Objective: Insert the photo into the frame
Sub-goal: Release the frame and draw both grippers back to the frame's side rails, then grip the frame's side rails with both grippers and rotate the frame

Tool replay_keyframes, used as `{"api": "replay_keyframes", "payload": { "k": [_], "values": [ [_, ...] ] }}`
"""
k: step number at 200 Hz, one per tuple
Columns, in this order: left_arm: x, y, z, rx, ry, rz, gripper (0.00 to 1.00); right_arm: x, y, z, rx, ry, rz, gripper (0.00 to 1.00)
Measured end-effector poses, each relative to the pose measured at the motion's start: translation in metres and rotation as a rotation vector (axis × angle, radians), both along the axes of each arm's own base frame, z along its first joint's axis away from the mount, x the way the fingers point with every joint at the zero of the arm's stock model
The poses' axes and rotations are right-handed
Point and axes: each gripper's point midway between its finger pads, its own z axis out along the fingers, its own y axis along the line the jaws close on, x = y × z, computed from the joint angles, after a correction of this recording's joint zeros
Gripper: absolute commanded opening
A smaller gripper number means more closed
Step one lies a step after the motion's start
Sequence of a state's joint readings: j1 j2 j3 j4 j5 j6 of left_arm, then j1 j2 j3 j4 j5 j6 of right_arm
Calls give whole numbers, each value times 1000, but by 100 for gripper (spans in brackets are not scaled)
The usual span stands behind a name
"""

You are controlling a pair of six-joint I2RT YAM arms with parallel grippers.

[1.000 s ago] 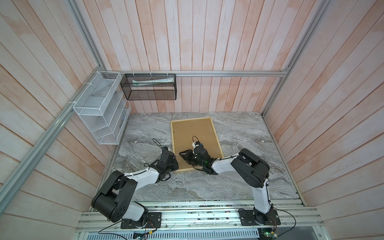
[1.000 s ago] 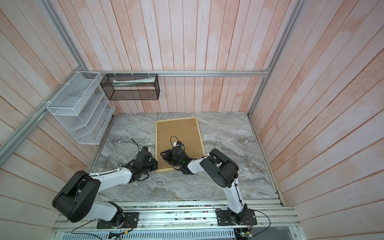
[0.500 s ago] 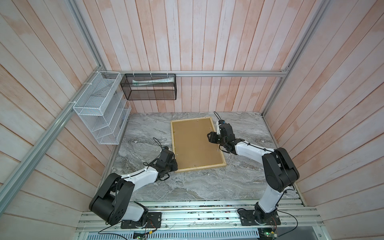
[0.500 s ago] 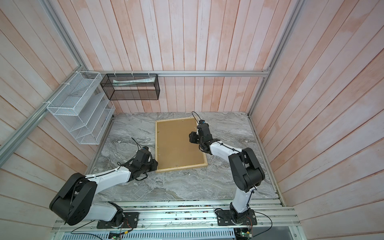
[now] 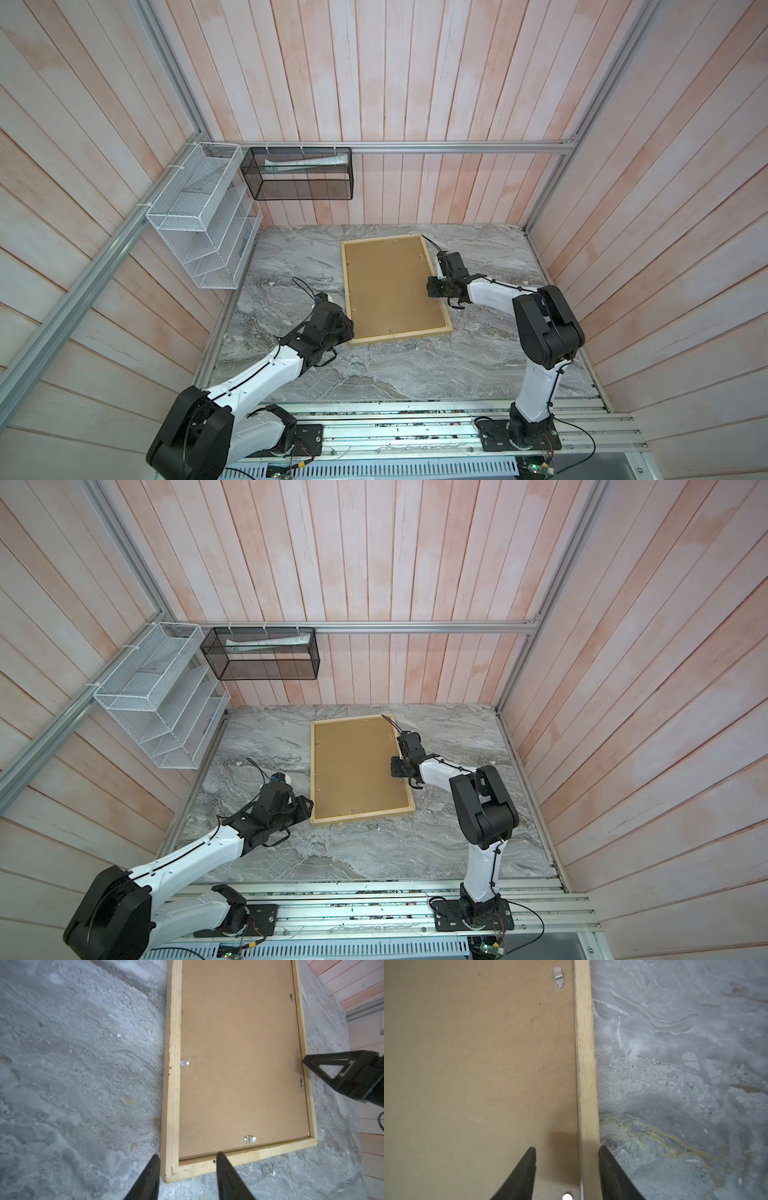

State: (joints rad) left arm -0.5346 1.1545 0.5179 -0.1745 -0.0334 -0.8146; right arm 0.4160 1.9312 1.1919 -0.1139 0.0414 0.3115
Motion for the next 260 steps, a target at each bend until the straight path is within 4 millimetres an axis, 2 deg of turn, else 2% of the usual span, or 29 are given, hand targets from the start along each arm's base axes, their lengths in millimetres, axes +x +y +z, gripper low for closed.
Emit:
{"api": "replay_keyframes", "payload": {
  "k": [35, 81, 103, 117, 128, 150, 181, 213, 238, 260],
  "values": [
    [-27, -9, -26, -39, 85, 13, 46, 7, -6, -8, -43, 25, -27, 41],
    [-31, -26, -38, -36, 135, -2, 46, 14, -12, -9, -33, 32, -70, 27],
    [-28, -36, -36, -33, 132, -17, 46, 16, -16, -9, 7, 41, -94, 18],
    [-24, -42, -31, -31, 117, -23, 46, 16, -16, -9, 46, 38, -101, 17],
    [-20, -46, -25, -34, 101, -26, 46, 15, -17, -9, 83, 36, -109, 16],
    [-14, -52, -18, -34, 77, -25, 46, 8, -26, -10, 160, 33, -156, 8],
    [-10, -57, -17, -24, 72, -26, 46, -11, -37, -10, 276, 23, -250, 1],
    [-10, -60, -20, -7, 74, -29, 47, -36, -44, -10, 417, 7, -363, 1],
    [-9, -61, -24, 7, 81, -28, 49, -70, -45, -8, 543, -1, -465, 2],
    [-8, -61, -31, 24, 96, -17, 49, -108, -36, -8, 645, 7, -535, 6]
  ]
}}
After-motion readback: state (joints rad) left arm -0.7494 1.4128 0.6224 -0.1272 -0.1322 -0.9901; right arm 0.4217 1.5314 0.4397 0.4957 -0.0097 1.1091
